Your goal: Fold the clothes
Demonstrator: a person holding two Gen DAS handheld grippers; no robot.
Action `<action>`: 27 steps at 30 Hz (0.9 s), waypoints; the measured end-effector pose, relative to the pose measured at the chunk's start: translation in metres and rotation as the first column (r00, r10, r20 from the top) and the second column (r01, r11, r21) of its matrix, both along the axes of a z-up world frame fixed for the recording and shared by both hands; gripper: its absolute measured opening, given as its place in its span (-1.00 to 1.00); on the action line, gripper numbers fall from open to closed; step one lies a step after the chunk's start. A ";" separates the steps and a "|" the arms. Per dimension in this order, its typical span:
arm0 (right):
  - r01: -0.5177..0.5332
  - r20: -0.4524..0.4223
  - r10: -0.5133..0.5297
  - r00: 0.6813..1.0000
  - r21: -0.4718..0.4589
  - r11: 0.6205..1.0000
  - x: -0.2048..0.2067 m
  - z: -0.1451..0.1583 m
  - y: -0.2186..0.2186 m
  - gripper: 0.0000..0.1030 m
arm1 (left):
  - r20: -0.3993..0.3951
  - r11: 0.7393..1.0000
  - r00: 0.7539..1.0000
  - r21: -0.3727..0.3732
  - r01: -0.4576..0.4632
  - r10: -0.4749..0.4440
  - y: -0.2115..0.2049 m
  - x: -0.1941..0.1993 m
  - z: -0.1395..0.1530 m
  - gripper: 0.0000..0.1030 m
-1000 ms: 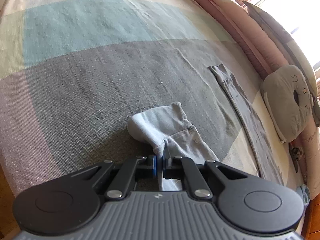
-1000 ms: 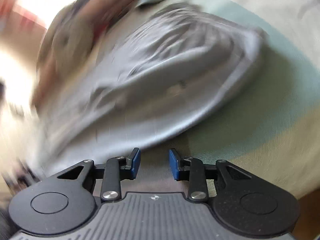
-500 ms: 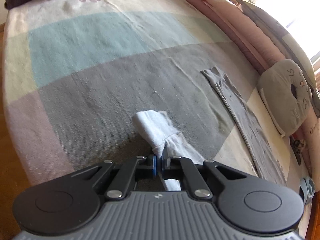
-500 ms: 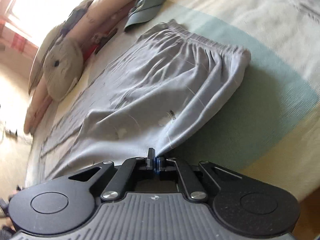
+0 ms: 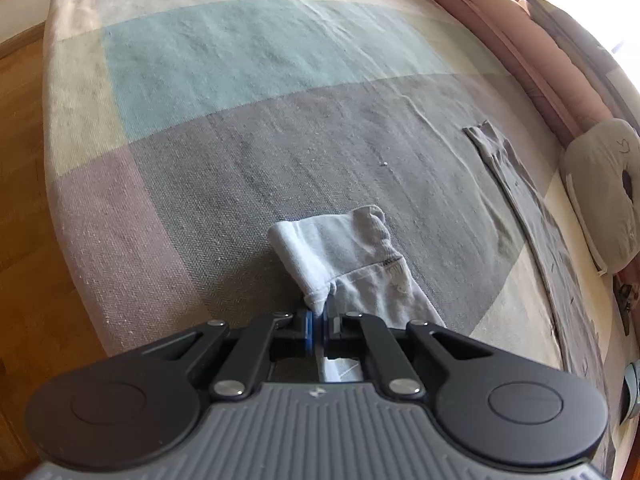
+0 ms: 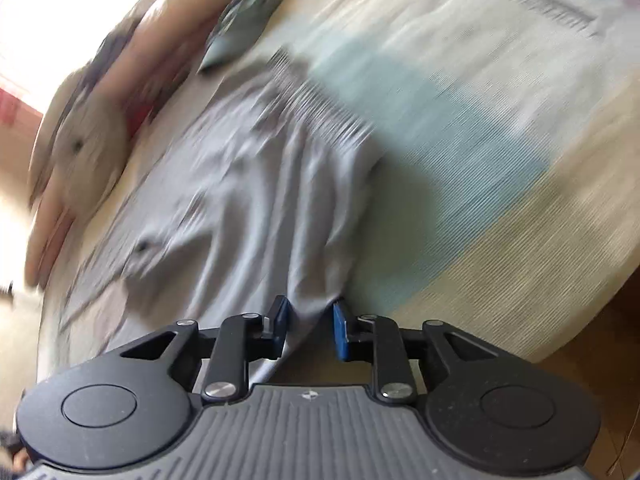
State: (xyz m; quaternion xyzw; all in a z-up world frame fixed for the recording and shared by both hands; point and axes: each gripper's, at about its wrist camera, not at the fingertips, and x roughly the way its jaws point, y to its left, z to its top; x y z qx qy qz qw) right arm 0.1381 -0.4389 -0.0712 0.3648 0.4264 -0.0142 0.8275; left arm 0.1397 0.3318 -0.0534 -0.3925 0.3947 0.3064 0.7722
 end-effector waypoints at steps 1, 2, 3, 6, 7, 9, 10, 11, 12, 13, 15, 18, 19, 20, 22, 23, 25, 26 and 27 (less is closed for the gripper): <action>0.032 0.014 -0.032 0.999 -0.012 0.999 0.000 0.001 -0.008 -0.45 | -0.002 1.000 1.000 0.002 0.000 0.000 0.000 0.001 0.000 -0.92; 0.055 0.028 -0.054 0.998 -0.020 0.998 0.003 0.000 -0.015 -0.46 | -0.005 1.000 1.000 0.006 0.001 -0.001 -0.001 0.001 0.001 -0.92; 0.063 0.036 -0.062 0.997 -0.030 0.998 0.007 -0.001 -0.017 -0.46 | -0.007 1.000 1.000 0.009 0.001 -0.001 -0.002 0.002 0.001 -0.92; 0.078 0.055 -0.075 0.996 -0.062 0.995 0.017 -0.002 -0.021 -0.45 | -0.006 1.000 1.000 0.013 -0.004 0.004 -0.002 0.003 0.000 -0.91; 0.083 0.062 -0.079 0.995 -0.073 0.994 0.020 -0.003 -0.022 -0.56 | -0.007 1.000 1.000 0.014 -0.006 0.006 -0.002 0.003 0.000 -0.91; 0.087 0.053 -0.082 0.995 -0.090 0.992 0.018 -0.001 -0.024 -0.91 | -0.011 1.000 1.000 0.018 -0.005 0.006 -0.002 0.004 0.001 -0.91; 0.088 0.048 -0.084 0.995 -0.099 0.991 0.016 0.000 -0.025 -0.92 | -0.013 1.000 1.000 0.020 -0.006 0.006 -0.002 0.004 0.001 -0.91; 0.089 0.042 -0.085 0.995 -0.107 0.990 0.014 0.001 -0.026 -0.92 | -0.013 1.000 1.000 0.021 -0.006 0.007 -0.002 0.004 0.001 -0.91; 0.090 0.036 -0.087 0.996 -0.115 0.989 0.013 0.002 -0.027 -0.92 | -0.013 1.000 1.000 0.021 -0.007 0.007 -0.001 0.003 0.001 -0.91; 0.091 0.030 -0.088 0.996 -0.124 0.988 0.011 0.003 -0.028 -0.92 | -0.012 1.000 1.000 0.021 -0.009 0.009 -0.001 0.003 0.001 -0.91; 0.093 0.019 -0.092 0.996 -0.140 0.986 0.007 0.005 -0.030 -0.92 | -0.010 1.000 1.000 0.021 -0.012 0.012 0.000 0.001 0.002 -0.91; 0.096 0.002 -0.097 0.995 -0.165 0.982 0.002 0.008 -0.034 -0.79 | -0.015 1.000 1.000 0.023 -0.009 0.010 -0.001 0.001 0.002 -0.91; 0.098 0.000 -0.099 0.995 -0.171 0.980 0.004 0.010 -0.034 -0.63 | -0.019 1.000 1.000 0.027 -0.005 0.006 -0.001 0.002 0.003 -0.91; 0.097 0.005 -0.097 0.995 -0.191 0.977 0.007 0.014 -0.033 -0.41 | -0.022 1.000 1.000 0.031 -0.001 0.002 -0.001 0.002 0.003 -0.90; 0.093 0.018 -0.091 0.996 -0.241 0.966 0.014 0.025 -0.033 -0.32 | -0.021 0.999 1.000 0.033 0.003 -0.002 0.000 0.001 0.003 -0.90; 0.091 0.025 -0.088 0.996 -0.266 0.960 0.017 0.030 -0.033 -0.32 | -0.018 0.999 1.000 0.032 0.001 0.000 0.000 0.000 0.003 -0.90; 0.072 0.044 -0.061 0.997 -0.325 0.943 0.027 0.044 -0.035 -0.30 | -0.013 0.999 1.000 0.033 0.001 -0.001 0.001 -0.001 0.002 -0.90; 0.048 0.060 -0.029 0.998 -0.349 0.936 0.035 0.051 -0.037 -0.24 | -0.012 0.999 1.000 0.036 0.001 -0.001 0.001 -0.001 0.002 -0.90; 0.019 0.076 0.010 0.997 -0.372 0.928 0.044 0.057 -0.039 -0.20 | -0.012 0.999 1.000 0.039 0.001 0.000 0.000 -0.001 0.002 -0.90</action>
